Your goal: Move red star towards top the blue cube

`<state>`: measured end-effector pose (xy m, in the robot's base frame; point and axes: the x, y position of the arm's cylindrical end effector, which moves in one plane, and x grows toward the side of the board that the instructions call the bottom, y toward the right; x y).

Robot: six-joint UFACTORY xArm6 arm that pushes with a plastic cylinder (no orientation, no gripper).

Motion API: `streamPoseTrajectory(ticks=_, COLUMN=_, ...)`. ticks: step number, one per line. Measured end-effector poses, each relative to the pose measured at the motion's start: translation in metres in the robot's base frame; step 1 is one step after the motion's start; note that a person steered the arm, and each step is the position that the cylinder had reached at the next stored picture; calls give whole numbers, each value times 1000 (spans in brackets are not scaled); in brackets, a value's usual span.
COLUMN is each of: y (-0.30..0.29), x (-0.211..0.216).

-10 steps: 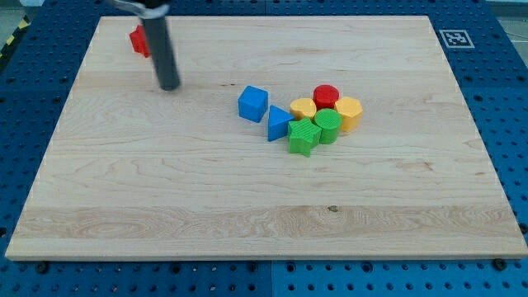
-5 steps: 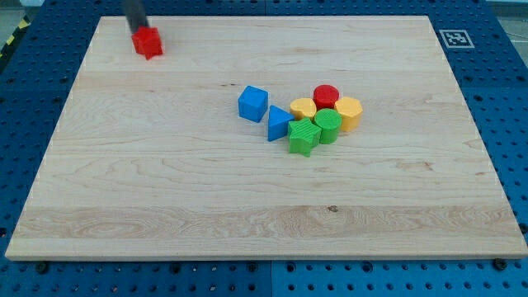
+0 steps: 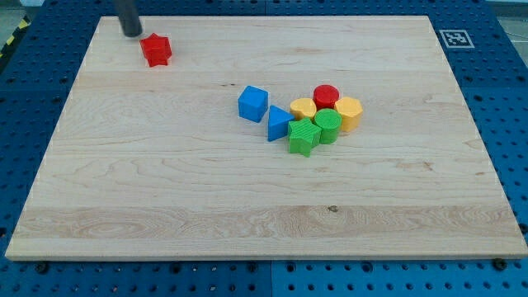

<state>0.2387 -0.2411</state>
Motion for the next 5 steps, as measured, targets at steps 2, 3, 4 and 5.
streamPoseTrajectory(ticks=2, y=66, x=64)
streamPoseTrajectory(ticks=3, y=149, x=94)
streamPoseTrajectory(ticks=4, y=171, x=95)
streamPoseTrajectory(ticks=5, y=135, x=73)
